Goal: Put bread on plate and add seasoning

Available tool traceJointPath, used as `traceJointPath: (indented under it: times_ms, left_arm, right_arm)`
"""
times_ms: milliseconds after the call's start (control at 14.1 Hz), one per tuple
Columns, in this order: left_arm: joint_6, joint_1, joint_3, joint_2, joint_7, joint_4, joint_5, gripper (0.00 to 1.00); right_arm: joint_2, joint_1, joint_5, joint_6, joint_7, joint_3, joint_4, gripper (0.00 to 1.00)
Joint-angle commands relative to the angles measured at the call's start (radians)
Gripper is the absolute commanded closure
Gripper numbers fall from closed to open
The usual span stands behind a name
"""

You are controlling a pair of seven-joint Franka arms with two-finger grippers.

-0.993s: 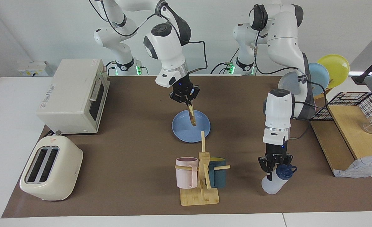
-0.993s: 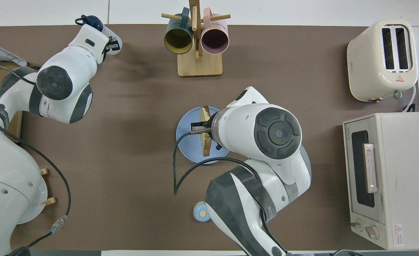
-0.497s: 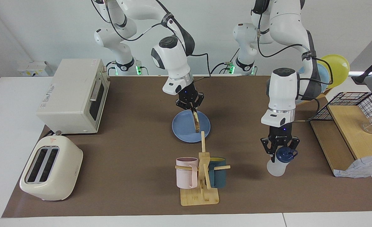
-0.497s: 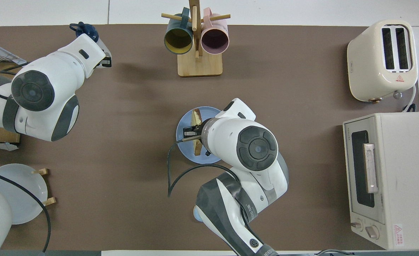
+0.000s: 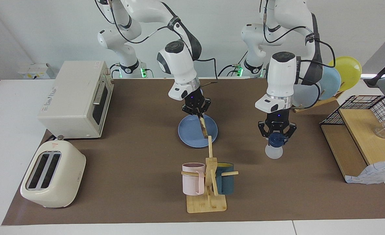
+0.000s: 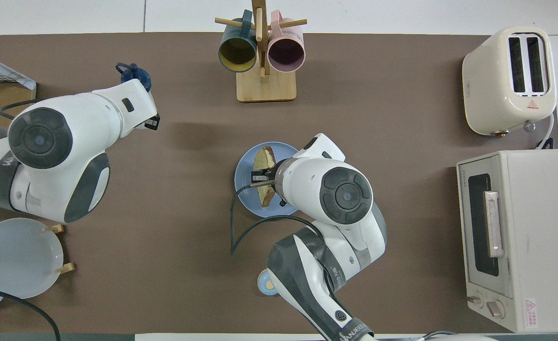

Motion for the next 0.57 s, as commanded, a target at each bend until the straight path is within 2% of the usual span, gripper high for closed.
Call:
traceJointPath:
  times_ms: [0,142,284,426,497]
  left_arm:
    - [-0.152,0.011,0.027,-0.118,0.305,-0.025,-0.172,1.0]
    - [-0.262,0.058,0.024,-0.167,0.463,-0.025,-0.204,1.0]
    - [-0.359,0.059,0.027,-0.205,0.608,-0.023,-0.224,1.0]
    - [-0.462,0.054,0.026,-0.235,0.754,-0.023,-0.224,1.0]
    - [-0.506,0.049,0.024,-0.25,0.788,-0.023,-0.224,1.0]
  right_arm:
    - [-0.042,-0.023,0.013,0.034,0.012,0.007,-0.097,1.0]
    - [-0.052,-0.035,0.013,0.032,0.009,0.006,-0.118,1.0]
    - [-0.053,-0.049,0.013,0.032,0.012,0.007,-0.124,1.0]
    - [-0.053,-0.049,0.013,0.031,0.013,0.007,-0.124,0.91]
    - [-0.055,-0.051,0.013,0.024,0.009,0.007,-0.123,0.62]
